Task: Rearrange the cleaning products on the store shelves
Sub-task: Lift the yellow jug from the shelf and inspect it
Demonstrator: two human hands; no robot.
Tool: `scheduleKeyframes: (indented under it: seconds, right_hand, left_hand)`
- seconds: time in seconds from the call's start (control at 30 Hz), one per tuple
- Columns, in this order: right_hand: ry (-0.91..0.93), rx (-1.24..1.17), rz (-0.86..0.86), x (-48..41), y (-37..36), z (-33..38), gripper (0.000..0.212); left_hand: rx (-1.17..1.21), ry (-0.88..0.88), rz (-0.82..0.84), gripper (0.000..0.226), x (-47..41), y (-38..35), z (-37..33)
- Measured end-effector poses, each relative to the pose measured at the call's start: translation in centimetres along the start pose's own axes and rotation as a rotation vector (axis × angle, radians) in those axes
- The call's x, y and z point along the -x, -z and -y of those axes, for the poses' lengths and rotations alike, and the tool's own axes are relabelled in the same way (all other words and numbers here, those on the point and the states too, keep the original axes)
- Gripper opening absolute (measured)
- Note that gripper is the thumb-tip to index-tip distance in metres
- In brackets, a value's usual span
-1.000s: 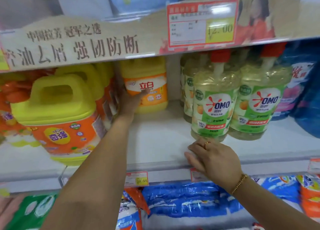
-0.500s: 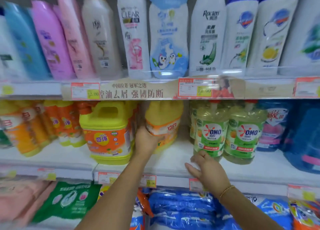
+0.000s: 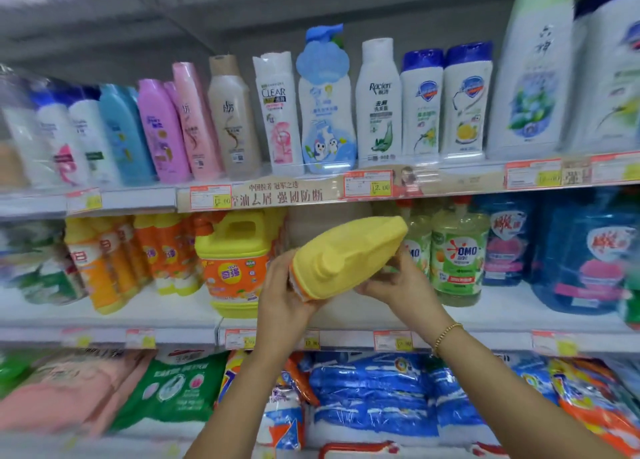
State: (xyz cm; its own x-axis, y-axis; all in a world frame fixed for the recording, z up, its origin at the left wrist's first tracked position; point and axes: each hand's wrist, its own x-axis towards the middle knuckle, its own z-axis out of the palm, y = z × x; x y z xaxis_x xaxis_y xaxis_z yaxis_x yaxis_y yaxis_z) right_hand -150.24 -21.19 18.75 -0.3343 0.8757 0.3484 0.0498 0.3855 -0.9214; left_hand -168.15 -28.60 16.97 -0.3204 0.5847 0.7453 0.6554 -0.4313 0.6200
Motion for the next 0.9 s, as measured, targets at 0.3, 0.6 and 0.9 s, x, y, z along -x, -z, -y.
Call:
scheduleKeyframes:
  seconds: [0.3,0.6,0.9]
  right_hand:
    - [0.415,0.016,-0.115,4.7,5.6,7.7,0.081]
    - [0.884,0.904,-0.286,9.1,8.3,3.9,0.089]
    - [1.366,1.089,-0.601,7.9,6.4,6.2,0.051]
  left_hand:
    - [0.319,0.15,-0.045,0.082,-0.2,-0.6,-10.2]
    - [0.902,0.42,0.014,0.063,-0.6,-0.4,-16.0]
    - [1.033,0.56,0.15,0.08,0.1,-0.1,-17.2]
